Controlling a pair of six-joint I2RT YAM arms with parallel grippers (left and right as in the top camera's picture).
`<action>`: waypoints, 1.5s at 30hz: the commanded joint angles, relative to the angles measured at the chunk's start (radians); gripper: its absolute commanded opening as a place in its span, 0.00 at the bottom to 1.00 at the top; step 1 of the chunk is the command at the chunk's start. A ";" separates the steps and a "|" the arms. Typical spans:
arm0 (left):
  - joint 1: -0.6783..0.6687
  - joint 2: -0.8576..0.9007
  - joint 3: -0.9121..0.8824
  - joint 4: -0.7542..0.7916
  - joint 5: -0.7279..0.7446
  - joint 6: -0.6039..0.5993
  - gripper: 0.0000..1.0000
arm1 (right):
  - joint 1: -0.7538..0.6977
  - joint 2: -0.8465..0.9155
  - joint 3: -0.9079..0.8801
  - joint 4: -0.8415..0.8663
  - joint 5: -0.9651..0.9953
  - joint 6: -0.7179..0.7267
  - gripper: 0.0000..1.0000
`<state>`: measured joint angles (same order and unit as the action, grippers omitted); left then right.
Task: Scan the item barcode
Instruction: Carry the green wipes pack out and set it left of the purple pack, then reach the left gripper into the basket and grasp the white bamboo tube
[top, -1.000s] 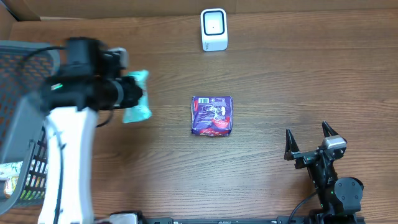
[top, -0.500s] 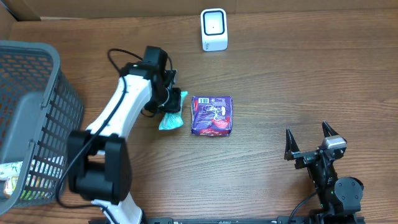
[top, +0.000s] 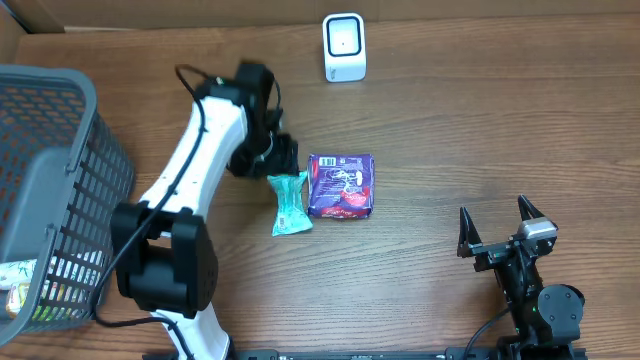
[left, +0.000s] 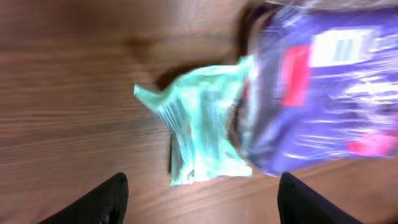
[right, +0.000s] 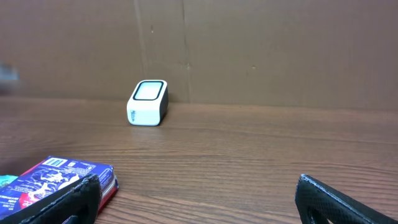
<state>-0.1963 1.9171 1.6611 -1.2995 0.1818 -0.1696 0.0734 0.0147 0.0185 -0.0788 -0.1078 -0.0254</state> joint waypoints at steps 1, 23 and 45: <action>0.026 -0.077 0.206 -0.068 -0.003 -0.029 0.71 | 0.004 -0.011 -0.011 0.005 -0.006 0.002 1.00; 0.994 -0.303 0.496 -0.372 -0.027 -0.083 1.00 | 0.004 -0.011 -0.011 0.005 -0.006 0.002 1.00; 1.217 -0.301 -0.225 0.293 -0.065 -0.205 1.00 | 0.004 -0.011 -0.011 0.005 -0.006 0.002 1.00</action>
<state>1.0218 1.6218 1.5063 -1.0382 0.1406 -0.3538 0.0738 0.0147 0.0185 -0.0784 -0.1081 -0.0257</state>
